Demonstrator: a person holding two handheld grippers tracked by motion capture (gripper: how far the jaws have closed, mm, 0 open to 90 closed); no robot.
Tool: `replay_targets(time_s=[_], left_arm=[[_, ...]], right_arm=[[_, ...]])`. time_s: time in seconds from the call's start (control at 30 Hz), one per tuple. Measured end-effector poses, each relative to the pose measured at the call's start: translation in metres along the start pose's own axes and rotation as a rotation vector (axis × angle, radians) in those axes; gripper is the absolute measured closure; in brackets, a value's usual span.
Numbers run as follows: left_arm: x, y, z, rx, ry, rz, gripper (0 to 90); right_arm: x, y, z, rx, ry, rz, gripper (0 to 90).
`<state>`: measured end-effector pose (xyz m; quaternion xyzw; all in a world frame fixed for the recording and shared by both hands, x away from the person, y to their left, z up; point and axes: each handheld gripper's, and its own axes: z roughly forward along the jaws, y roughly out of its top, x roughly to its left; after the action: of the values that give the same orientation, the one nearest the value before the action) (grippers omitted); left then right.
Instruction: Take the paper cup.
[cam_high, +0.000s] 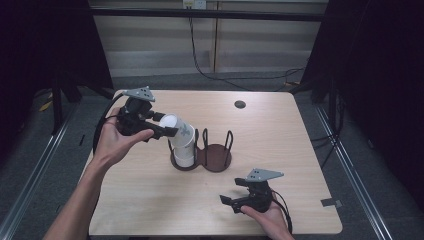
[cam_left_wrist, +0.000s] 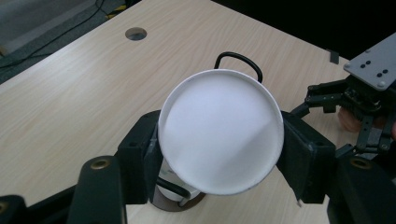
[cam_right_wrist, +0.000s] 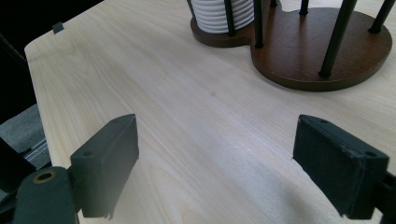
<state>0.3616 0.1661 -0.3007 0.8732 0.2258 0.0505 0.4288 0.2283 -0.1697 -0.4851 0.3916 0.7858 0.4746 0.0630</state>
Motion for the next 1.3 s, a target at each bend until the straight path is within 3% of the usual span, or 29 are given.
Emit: replay_targets(time_s=[0.1,0.2,0.63,0.87,1.3], left_arm=[[-0.004,-0.002,-0.001,-0.013,0.004,0.013,37.5],[-0.004,-0.006,0.000,-0.005,0.005,0.004,37.5],[-0.007,-0.031,-0.005,-0.065,-0.029,-0.032,37.5],[-0.012,-0.042,-0.004,-0.048,-0.022,-0.029,37.5],[-0.021,-0.067,0.007,-0.048,-0.062,-0.025,37.5]], right_arm=[[0.000,0.000,0.000,-0.003,0.001,0.001,13.8],[0.000,0.000,0.000,-0.007,0.003,0.003,13.8],[0.001,0.002,0.003,-0.017,0.009,-0.006,13.5],[0.003,0.004,0.001,-0.032,0.020,-0.012,13.5],[0.008,0.018,-0.001,-0.042,0.035,-0.049,14.1]])
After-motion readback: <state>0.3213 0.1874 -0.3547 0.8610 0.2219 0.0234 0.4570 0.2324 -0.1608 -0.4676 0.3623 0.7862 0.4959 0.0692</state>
